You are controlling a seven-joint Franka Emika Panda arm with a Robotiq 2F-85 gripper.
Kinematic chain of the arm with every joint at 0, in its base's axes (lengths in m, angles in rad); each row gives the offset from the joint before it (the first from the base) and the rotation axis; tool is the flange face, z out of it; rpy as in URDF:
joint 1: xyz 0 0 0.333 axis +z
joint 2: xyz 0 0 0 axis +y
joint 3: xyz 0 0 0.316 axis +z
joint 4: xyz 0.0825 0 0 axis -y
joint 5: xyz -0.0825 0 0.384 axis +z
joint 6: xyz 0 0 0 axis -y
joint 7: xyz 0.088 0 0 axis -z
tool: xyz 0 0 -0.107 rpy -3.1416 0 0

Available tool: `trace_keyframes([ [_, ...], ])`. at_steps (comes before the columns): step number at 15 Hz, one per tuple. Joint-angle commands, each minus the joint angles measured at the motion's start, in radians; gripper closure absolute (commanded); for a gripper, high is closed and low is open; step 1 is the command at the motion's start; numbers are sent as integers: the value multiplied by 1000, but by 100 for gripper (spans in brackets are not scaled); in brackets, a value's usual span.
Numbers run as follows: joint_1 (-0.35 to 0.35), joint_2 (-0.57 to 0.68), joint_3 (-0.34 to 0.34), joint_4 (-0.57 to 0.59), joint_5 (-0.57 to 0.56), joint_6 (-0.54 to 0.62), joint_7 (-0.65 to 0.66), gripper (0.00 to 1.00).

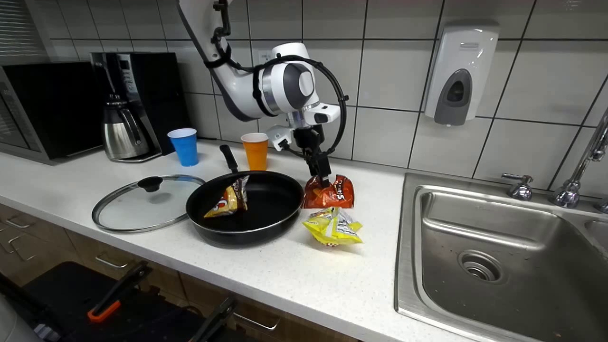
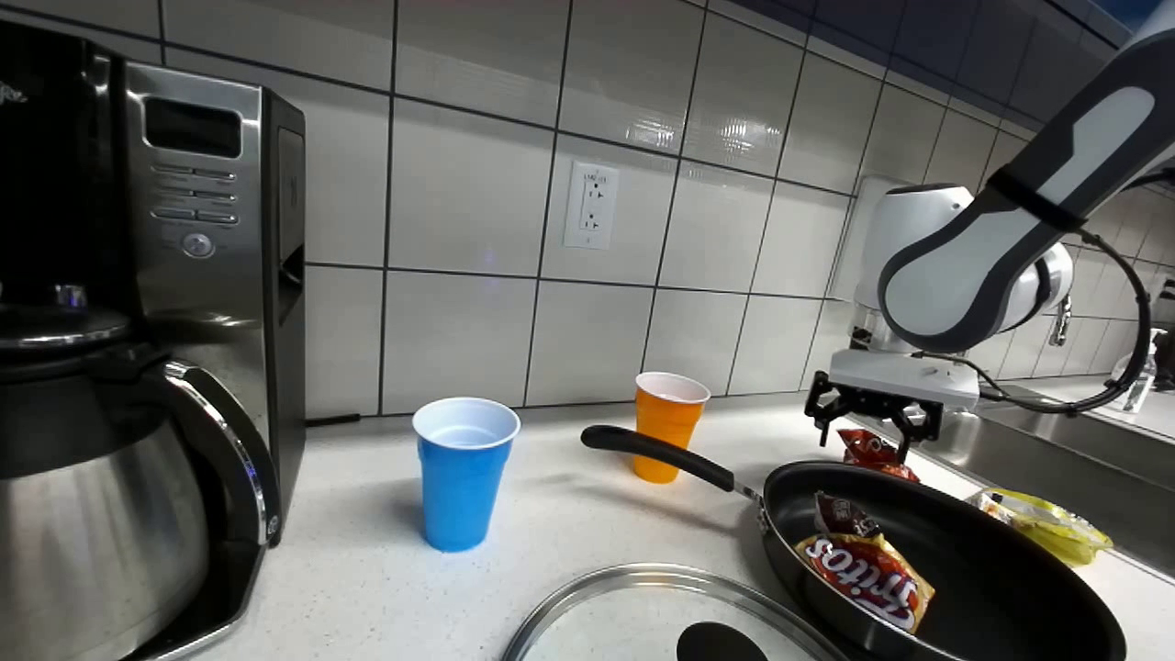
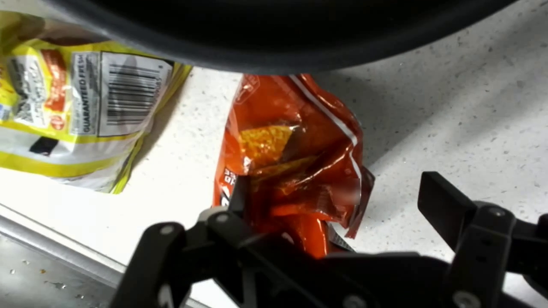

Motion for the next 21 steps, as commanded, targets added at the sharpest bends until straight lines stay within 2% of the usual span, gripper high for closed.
trace_keyframes([
  [1,23,14,-19,40,28,-53,-8,25],
  [2,22,11,-19,40,31,-61,-9,26],
  [7,21,9,-27,51,26,-91,-6,67],
  [11,29,6,-42,60,15,-169,14,97],
  [12,33,6,-48,64,10,-191,25,100],
  [17,37,-39,-61,42,-19,-247,24,100],
  [21,84,-98,-102,11,-124,-245,56,100],
])
